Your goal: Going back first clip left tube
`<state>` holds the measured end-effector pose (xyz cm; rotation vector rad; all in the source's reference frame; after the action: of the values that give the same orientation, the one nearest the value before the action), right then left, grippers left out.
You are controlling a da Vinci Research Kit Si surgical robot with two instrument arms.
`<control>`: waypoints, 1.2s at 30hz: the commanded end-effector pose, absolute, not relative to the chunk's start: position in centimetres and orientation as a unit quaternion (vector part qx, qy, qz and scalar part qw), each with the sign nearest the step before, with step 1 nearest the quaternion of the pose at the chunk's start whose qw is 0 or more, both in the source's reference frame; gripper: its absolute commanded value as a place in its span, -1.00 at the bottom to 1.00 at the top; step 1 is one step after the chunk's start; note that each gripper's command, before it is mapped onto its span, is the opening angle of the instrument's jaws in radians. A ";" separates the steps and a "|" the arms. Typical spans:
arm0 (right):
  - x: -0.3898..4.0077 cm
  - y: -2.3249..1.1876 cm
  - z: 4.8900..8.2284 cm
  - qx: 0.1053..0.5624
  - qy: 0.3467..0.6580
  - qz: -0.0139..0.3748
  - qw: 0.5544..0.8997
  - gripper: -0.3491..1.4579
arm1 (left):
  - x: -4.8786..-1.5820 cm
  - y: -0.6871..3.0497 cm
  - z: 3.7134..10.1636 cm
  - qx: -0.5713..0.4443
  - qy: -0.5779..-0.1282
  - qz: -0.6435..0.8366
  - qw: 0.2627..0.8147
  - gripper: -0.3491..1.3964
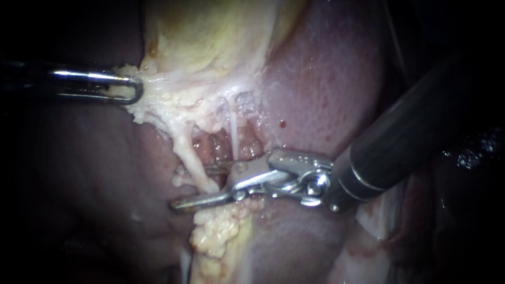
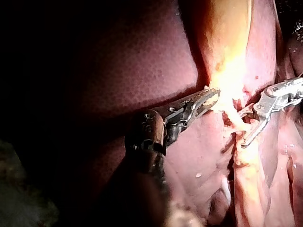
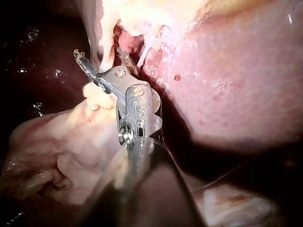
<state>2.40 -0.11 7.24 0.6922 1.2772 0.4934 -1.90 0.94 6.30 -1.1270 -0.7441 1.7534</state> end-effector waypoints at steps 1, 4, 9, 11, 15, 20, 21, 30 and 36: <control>2.39 -0.11 7.24 0.310 0.578 0.221 0.722 -0.06 | -1.90 0.94 6.30 -0.455 -0.300 0.708 0.448 -1.00; 2.37 -0.11 7.24 0.306 0.580 0.217 0.723 -0.06 | -1.90 0.94 6.29 -0.455 -0.300 0.708 0.448 -1.00; 2.31 -0.11 7.23 0.303 0.583 0.209 0.725 -0.06 | -1.90 0.94 6.29 -0.455 -0.300 0.708 0.448 -1.00; 2.23 -0.11 7.21 0.300 0.586 0.201 0.726 -0.06 | -1.90 0.94 6.29 -0.455 -0.301 0.708 0.448 -1.00; 2.01 -0.05 7.12 0.290 0.592 0.183 0.729 -0.06 | -1.89 0.93 6.28 -0.455 -0.301 0.708 0.448 -1.00; 1.64 0.03 6.96 0.274 0.599 0.174 0.732 -0.06 | -1.89 0.93 6.28 -0.455 -0.301 0.708 0.448 -1.00; 1.57 0.04 6.93 0.269 0.600 0.175 0.733 -0.06 | -1.89 0.93 6.28 -0.455 -0.301 0.708 0.448 -1.00; 1.11 0.07 6.76 0.238 0.607 0.164 0.740 -0.06 | -1.88 0.92 6.28 -0.455 -0.300 0.709 0.448 -1.00; 0.74 0.17 6.59 0.217 0.614 0.123 0.749 -0.06 | -1.88 0.91 6.28 -0.455 -0.300 0.709 0.448 -1.00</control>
<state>0.69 0.19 6.57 0.4644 1.3407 0.2547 -1.88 0.91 6.28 -1.1272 -0.7441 1.7534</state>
